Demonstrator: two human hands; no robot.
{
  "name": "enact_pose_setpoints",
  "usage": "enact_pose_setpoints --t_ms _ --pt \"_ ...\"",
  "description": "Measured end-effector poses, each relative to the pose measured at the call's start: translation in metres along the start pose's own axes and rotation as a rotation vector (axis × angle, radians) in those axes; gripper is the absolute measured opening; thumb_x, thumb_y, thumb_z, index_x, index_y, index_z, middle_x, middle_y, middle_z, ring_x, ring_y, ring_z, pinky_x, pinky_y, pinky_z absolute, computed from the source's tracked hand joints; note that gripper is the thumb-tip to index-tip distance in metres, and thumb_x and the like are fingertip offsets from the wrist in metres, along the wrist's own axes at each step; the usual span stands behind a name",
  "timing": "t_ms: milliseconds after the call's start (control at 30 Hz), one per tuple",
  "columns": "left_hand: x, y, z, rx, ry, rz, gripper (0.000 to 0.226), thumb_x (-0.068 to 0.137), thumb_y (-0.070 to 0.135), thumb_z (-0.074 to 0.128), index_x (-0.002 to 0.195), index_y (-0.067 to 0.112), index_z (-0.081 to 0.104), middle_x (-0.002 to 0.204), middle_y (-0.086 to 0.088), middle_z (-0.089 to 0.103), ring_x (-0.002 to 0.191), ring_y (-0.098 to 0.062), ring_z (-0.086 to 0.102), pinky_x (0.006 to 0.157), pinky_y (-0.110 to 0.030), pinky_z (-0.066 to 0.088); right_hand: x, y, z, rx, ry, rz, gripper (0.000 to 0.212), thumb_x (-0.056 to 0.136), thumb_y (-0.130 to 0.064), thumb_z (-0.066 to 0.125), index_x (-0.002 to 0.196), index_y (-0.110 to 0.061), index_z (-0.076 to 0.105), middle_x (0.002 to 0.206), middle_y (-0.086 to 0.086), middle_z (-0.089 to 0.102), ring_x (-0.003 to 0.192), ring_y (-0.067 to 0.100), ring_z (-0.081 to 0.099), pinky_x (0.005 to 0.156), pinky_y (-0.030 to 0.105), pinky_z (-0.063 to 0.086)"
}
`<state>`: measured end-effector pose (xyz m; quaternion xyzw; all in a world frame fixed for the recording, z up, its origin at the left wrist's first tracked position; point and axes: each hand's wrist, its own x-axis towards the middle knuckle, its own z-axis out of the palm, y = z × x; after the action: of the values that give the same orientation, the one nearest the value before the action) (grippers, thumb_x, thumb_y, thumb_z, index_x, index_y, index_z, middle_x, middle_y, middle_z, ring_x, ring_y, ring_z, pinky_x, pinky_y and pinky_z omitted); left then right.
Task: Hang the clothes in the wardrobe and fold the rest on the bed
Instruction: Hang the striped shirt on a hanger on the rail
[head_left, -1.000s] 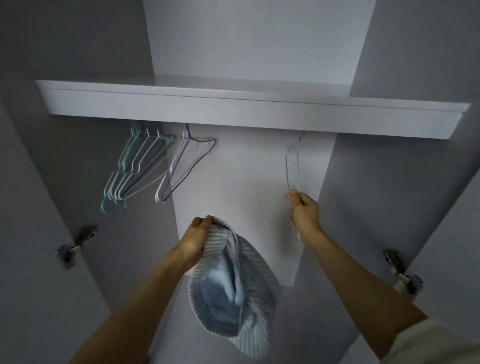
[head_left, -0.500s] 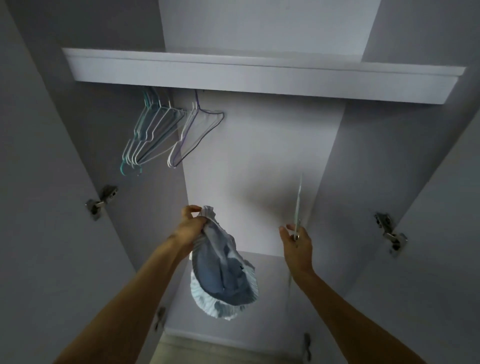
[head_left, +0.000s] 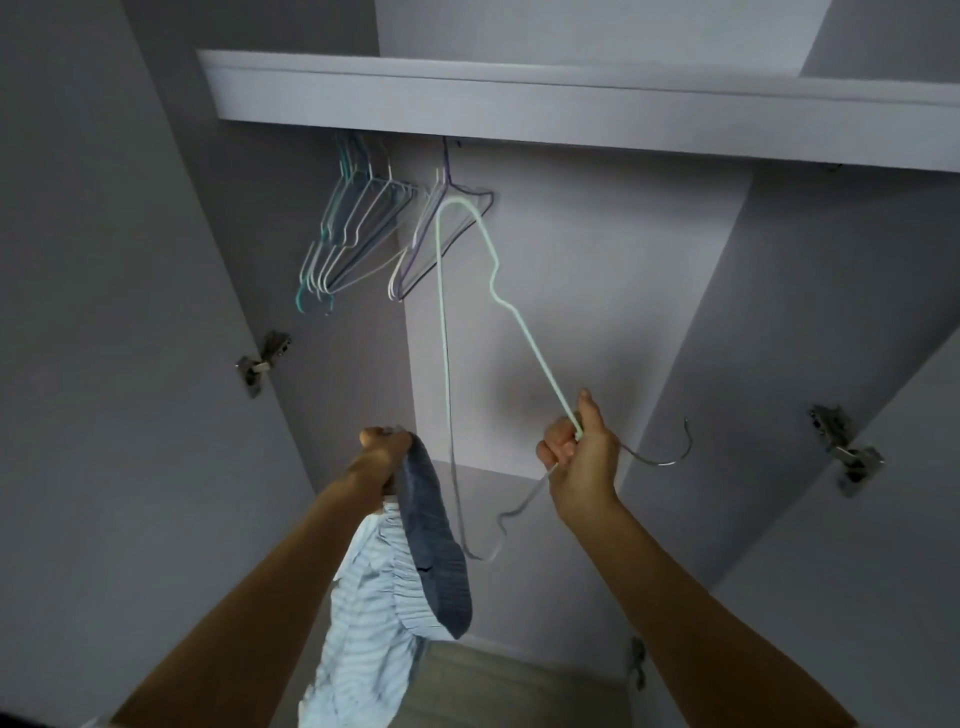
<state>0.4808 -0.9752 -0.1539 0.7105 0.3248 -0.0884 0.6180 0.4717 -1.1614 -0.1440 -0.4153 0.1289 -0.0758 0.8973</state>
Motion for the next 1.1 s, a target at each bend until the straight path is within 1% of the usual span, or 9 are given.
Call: enact_pose_setpoints --t_ms 133,300,467,567,667,733,833,933,1100 --pt "-0.006 0.000 -0.016 -0.042 -0.164 -0.058 0.030 0.095 0.034 0.046 0.117 0.014 0.043 0.092 -0.012 0.049 0.078 -0.022 0.047 0.076 -0.038 0.042 0.001 0.014 0.016 0.046 -0.151 0.124 0.066 0.098 -0.029 0.045 0.033 -0.020 0.042 0.034 -0.005 0.032 0.030 0.006 0.025 0.033 0.018 0.023" --pt "-0.004 0.009 -0.031 -0.312 -0.350 -0.057 0.031 0.091 0.039 0.044 0.095 0.010 0.054 0.098 -0.016 0.054 0.096 -0.029 0.050 0.097 -0.039 0.040 0.003 0.043 0.000 -0.343 -0.130 0.111 0.066 0.095 -0.023 0.051 0.030 -0.019 0.045 0.035 -0.003 0.038 0.032 0.008 0.035 0.048 0.026 0.035" --pt "-0.001 0.014 -0.058 -0.237 -0.067 0.153 0.021 0.093 0.017 0.041 0.075 0.012 0.051 0.064 -0.010 0.043 0.049 -0.022 0.039 0.045 -0.017 0.037 0.019 0.029 -0.029 -0.694 -0.175 -0.021 0.052 0.090 -0.014 0.058 0.037 -0.015 0.054 0.039 -0.002 0.051 0.036 0.008 0.045 0.058 0.028 0.040" --pt "0.005 0.007 -0.063 -0.095 0.124 0.274 0.018 0.094 0.009 0.041 0.084 0.008 0.055 0.068 -0.013 0.049 0.061 -0.024 0.046 0.061 -0.029 0.041 0.030 0.012 -0.029 -0.685 -0.188 -0.098 0.042 0.088 -0.016 0.062 0.047 -0.015 0.054 0.042 -0.006 0.052 0.038 0.008 0.044 0.053 0.027 0.037" --pt "0.010 -0.003 -0.061 -0.081 0.191 0.278 0.012 0.095 0.013 0.048 0.085 0.011 0.054 0.063 -0.008 0.044 0.056 -0.018 0.039 0.058 -0.025 0.036 0.041 0.000 -0.021 -0.552 -0.143 -0.057 0.050 0.089 -0.017 0.063 0.040 -0.021 0.052 0.037 -0.010 0.040 0.033 0.006 0.035 0.049 0.025 0.034" --pt "0.009 -0.002 -0.062 -0.107 0.191 0.281 0.004 0.093 0.016 0.053 0.096 0.014 0.054 0.065 -0.006 0.046 0.054 -0.018 0.041 0.054 -0.022 0.036 0.046 -0.004 -0.022 -0.487 -0.103 -0.039 0.052 0.089 -0.013 0.061 0.039 -0.021 0.051 0.036 -0.010 0.034 0.032 0.006 0.030 0.046 0.025 0.031" --pt "0.003 0.003 -0.063 -0.024 0.173 0.318 0.010 0.092 0.018 0.056 0.102 0.018 0.059 0.082 -0.004 0.056 0.074 -0.021 0.053 0.060 -0.027 0.045 0.052 -0.005 -0.032 -0.551 -0.116 -0.064 0.056 0.089 -0.007 0.058 0.036 -0.022 0.044 0.034 -0.008 0.031 0.032 0.007 0.029 0.049 0.027 0.029" --pt "-0.010 0.006 -0.062 0.034 0.034 0.273 0.008 0.092 0.019 0.055 0.097 0.020 0.062 0.080 -0.005 0.059 0.067 -0.018 0.056 0.050 -0.022 0.046 0.053 0.000 -0.038 -0.658 -0.175 -0.118 0.059 0.089 -0.007 0.058 0.034 -0.020 0.042 0.035 -0.009 0.034 0.033 0.006 0.032 0.044 0.021 0.032" --pt "-0.017 0.009 -0.058 -0.040 0.007 0.224 0.014 0.093 0.013 0.051 0.092 0.017 0.064 0.078 -0.008 0.058 0.066 -0.021 0.054 0.063 -0.031 0.051 0.055 0.003 -0.035 -0.766 -0.191 -0.242 0.059 0.091 -0.006 0.054 0.035 -0.018 0.040 0.034 -0.008 0.038 0.034 0.003 0.032 0.041 0.014 0.031"
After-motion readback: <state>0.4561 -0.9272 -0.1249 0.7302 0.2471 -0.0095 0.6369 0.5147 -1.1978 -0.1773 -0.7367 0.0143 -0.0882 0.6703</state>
